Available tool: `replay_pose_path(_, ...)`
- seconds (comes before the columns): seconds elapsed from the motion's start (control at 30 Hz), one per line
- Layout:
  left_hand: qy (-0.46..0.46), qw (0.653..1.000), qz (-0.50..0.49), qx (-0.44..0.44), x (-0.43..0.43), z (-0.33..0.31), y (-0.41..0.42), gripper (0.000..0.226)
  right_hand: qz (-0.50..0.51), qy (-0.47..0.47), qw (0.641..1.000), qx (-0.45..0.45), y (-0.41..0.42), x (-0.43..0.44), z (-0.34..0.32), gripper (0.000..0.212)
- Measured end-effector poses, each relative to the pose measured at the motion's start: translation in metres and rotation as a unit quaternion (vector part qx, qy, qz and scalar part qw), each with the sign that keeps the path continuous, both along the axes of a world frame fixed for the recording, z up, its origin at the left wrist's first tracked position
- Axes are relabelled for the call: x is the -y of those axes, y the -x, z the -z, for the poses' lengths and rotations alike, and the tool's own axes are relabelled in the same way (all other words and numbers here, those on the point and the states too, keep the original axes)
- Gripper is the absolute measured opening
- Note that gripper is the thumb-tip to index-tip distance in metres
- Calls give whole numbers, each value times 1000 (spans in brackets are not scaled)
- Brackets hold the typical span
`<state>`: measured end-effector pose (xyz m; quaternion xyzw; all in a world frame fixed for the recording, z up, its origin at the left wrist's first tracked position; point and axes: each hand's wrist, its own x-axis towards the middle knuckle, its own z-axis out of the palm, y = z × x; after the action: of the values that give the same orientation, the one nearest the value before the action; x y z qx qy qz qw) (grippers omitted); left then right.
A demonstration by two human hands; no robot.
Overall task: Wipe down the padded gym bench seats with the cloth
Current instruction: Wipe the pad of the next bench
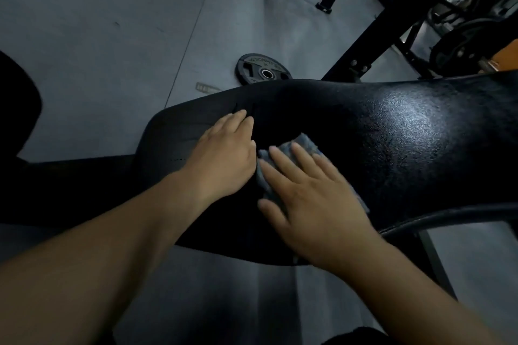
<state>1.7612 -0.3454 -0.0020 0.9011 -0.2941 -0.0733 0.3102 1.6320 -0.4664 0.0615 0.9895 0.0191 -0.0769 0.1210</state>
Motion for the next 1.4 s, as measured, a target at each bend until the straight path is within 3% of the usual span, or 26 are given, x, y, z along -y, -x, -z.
replay_pose_path(0.23, -38, 999, -7, -6, -20, 0, 17, 56, 76, 44, 996, 6, -23, 13, -7, 75)
replay_pose_path(0.37, -57, 998, -24, -13, -37, 10, 24, 56, -45, -1, 999, -17, 14, -8, 1, 70)
replay_pose_path(0.43, -65, 997, -34, -15, -43, 12, 30, 56, -56, -4, 998, -25, 29, 11, -9, 69)
replay_pose_path(0.6, -79, 995, -56, -32, -42, 9, 37, 56, 65, 35, 997, 10, -25, 15, -9, 63)
replay_pose_path(0.77, -79, 995, -52, -33, -45, 3, 35, 55, -98, -28, 995, -21, 19, -6, 2, 63)
replay_pose_path(0.93, -75, 996, -36, -38, -49, 6, 31, 55, 34, 25, 999, 10, -27, 11, -6, 62)
replay_pose_path(1.13, -65, 997, -8, -32, -54, 9, 12, 54, -96, -32, 993, -60, 2, -20, 10, 69)
replay_pose_path(1.23, -53, 998, 10, -39, -56, 9, 5, 54, -37, 18, 999, -6, -33, 20, -2, 71)
replay_pose_path(1.33, -42, 999, 11, -29, -58, 16, -2, 54, 67, 54, 996, 13, -70, 5, 10, 65)
replay_pose_path(1.4, -40, 999, 11, -22, -57, 19, -9, 55, 1, 43, 999, 6, -59, -22, 23, 64)
